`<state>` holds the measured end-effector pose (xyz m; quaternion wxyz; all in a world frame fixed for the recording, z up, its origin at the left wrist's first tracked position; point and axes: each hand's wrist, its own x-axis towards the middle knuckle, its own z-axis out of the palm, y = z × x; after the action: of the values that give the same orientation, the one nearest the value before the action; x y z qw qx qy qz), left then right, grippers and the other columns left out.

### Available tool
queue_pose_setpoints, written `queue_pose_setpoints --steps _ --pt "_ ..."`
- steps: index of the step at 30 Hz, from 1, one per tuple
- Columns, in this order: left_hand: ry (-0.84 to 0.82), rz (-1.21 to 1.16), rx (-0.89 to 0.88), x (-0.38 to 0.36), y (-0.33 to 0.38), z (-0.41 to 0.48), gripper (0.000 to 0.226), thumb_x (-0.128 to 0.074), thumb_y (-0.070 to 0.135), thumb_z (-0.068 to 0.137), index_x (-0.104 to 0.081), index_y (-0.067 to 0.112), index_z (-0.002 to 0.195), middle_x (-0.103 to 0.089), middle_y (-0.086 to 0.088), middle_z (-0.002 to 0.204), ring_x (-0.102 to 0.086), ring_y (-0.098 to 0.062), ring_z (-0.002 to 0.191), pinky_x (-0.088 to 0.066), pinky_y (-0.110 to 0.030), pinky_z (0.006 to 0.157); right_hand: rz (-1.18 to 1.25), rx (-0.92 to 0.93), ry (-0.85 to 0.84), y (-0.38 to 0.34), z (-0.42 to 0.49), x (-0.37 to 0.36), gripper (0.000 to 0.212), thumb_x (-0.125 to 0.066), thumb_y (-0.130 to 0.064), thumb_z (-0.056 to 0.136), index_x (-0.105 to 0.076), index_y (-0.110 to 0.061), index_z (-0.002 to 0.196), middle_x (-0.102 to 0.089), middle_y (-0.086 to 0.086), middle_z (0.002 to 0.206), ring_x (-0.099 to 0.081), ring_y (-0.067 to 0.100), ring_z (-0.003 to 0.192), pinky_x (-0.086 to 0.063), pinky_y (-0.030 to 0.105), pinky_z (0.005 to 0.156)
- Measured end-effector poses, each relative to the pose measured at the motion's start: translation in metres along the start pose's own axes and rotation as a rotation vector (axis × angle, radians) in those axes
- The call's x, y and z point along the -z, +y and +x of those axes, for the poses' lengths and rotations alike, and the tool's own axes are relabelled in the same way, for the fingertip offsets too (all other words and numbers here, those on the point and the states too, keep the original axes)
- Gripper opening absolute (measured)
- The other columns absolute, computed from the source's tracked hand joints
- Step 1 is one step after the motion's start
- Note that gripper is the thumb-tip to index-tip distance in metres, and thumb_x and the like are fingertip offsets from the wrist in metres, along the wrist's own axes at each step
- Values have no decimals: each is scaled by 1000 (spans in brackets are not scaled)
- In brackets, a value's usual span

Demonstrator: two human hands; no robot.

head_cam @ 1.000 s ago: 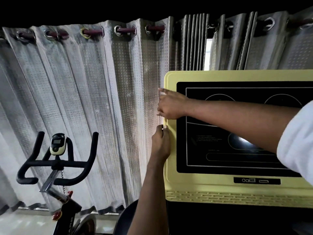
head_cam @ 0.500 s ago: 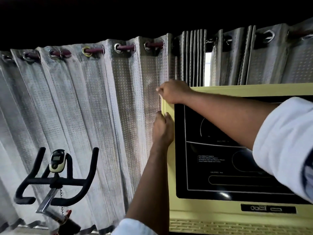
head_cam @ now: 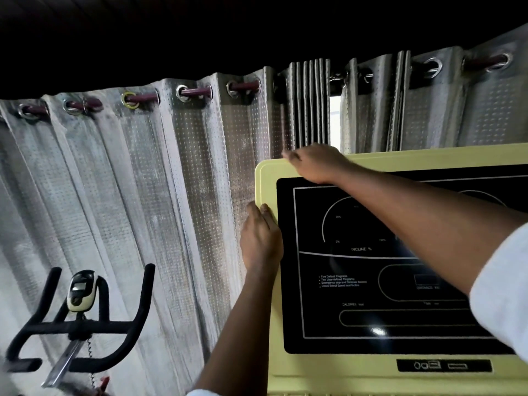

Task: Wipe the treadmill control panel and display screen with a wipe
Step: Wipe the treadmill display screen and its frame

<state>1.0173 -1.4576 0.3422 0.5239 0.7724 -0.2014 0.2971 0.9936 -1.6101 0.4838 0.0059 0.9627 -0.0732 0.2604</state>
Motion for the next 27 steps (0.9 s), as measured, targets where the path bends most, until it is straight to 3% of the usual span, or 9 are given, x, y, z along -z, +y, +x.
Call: queue_pose_setpoints --steps 2,4,5,7,11,13,17,21,27 --pt "-9 18 -6 -1 -2 1 28 -28 35 105 -46 13 106 -67 -20 93 -62 -40 81 -39 -39 61 -74 -128 34 16 -11 6 74 -11 -59 102 -60 -10 78 -66 21 92 -65 30 88 -49 46 96" --pt "-13 56 26 -3 1 1 30 -28 35 105 -46 12 111 -67 -21 99 -62 -39 87 -38 -38 65 -94 -179 -18 22 -17 12 81 -6 -63 100 -66 -11 118 -60 25 130 -56 38 122 -44 47 103" --pt "-8 82 50 -3 3 1 32 -28 35 104 -46 11 118 -65 -21 107 -61 -39 94 -42 -40 70 -48 -165 -78 24 -18 16 79 -5 -63 99 -55 -17 138 -49 22 145 -46 38 135 -38 48 109" --pt "37 177 85 -2 15 4 43 -34 29 102 -38 7 139 -55 -20 130 -52 -36 116 -42 -47 91 76 -177 -222 39 -19 29 76 -5 -66 98 -36 -22 152 -30 19 159 -29 37 147 -25 48 118" --pt "111 293 -6 -2 65 16 64 -43 23 97 -21 9 155 -29 -16 157 -23 -32 145 -19 -45 118 -1 -288 -299 83 -20 41 93 -2 -76 90 -30 -13 152 -19 18 163 -21 37 150 -18 54 122" --pt "-1 305 -185 -15 95 25 63 -45 24 96 -23 14 155 -23 -10 162 -15 -26 150 -8 -42 122 -18 -246 -287 99 -21 41 95 -3 -80 88 -35 -16 151 -22 15 162 -24 36 149 -21 51 121" --pt "-328 424 -491 -54 128 40 55 -37 35 103 -28 17 154 -25 -4 162 -16 -23 150 -9 -40 123 -53 -260 -232 129 -31 47 87 -3 -71 94 -35 -13 151 -24 17 162 -26 35 149 -25 47 120" --pt "-322 507 -426 -76 137 40 50 -34 40 102 -38 17 146 -41 -6 149 -31 -26 139 -18 -43 119 -11 -225 -262 174 -43 54 79 -7 -64 99 -28 -12 154 -21 19 162 -23 35 150 -22 45 120" --pt "-294 571 -345 -84 146 38 47 -31 43 102 -42 17 139 -43 -8 143 -32 -28 137 -17 -45 119 -51 -249 -210 229 -66 66 80 -7 -66 98 -31 -13 152 -26 19 160 -29 35 148 -26 45 119"
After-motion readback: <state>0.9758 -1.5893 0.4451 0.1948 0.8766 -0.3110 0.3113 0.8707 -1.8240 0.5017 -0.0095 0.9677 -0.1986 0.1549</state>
